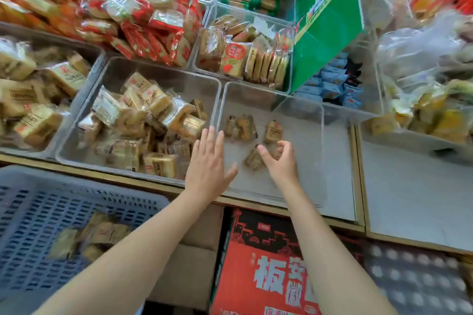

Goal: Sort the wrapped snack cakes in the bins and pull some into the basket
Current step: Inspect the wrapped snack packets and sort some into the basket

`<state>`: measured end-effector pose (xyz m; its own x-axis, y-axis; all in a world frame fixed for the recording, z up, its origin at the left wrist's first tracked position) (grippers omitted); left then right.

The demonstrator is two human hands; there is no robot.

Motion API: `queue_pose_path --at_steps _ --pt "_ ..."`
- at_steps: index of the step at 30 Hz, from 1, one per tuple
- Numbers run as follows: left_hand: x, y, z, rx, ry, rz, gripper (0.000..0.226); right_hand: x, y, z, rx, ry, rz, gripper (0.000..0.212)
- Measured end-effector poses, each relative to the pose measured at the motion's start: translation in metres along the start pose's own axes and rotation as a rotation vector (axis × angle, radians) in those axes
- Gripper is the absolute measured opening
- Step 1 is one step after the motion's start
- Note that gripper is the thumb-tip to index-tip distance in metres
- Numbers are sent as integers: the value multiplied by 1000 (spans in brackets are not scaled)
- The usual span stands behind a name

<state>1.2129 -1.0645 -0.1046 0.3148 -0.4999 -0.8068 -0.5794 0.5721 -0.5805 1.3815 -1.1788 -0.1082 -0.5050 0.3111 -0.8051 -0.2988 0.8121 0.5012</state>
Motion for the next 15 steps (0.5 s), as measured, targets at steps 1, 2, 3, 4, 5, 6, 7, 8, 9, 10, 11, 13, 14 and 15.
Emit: queue_pose_path --at_steps 1,2,3,4,5,6,7,8,9,10,11,13,14,15 --pt "3 -5 5 -28 -9 28 89 -2 -9 12 9 4 -21 71" --pt "5 -8 9 -53 -18 59 90 -3 -16 24 14 10 -44 74" --pt "8 -9 12 -75 -23 91 91 -3 -23 37 21 31 -77 77" --pt "10 -11 14 -92 -27 120 91 -1 -29 51 31 63 -127 80" --pt "11 -11 15 -103 -29 135 91 3 -34 63 49 107 -194 83" --pt "12 -12 15 -113 -33 137 91 7 -38 72 63 156 -263 83" --pt "13 -12 15 -120 -37 136 91 12 -41 79 71 199 -321 81" --pt "14 -12 15 -123 -39 141 91 16 -44 84 72 224 -359 78" --pt "15 -12 15 -124 -42 155 91 20 -44 86 72 230 -369 74" --pt "15 -11 15 -124 -44 171 91 23 -42 86 71 230 -345 71" --pt "15 -11 16 -122 -47 186 91 26 -38 85 71 235 -294 71" --pt "16 -9 15 -123 -46 198 91 32 -29 81 70 263 -175 81" --pt "16 -10 15 -124 -41 209 91 35 -26 79 87 292 -135 87" --pt "16 -10 16 -125 -37 225 90 38 -24 78 108 315 -110 90"
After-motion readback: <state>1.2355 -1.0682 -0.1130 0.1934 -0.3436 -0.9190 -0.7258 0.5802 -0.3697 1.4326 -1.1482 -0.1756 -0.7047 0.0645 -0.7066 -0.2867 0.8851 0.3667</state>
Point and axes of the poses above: each hand's wrist, its own z-axis towards the middle knuckle, its own x-axis out of the palm, y = z × x, the point moved 4 cm from there along z, towards the middle knuckle, and after that the axes turned 14 degrees about -z, right-handed, at the moved point
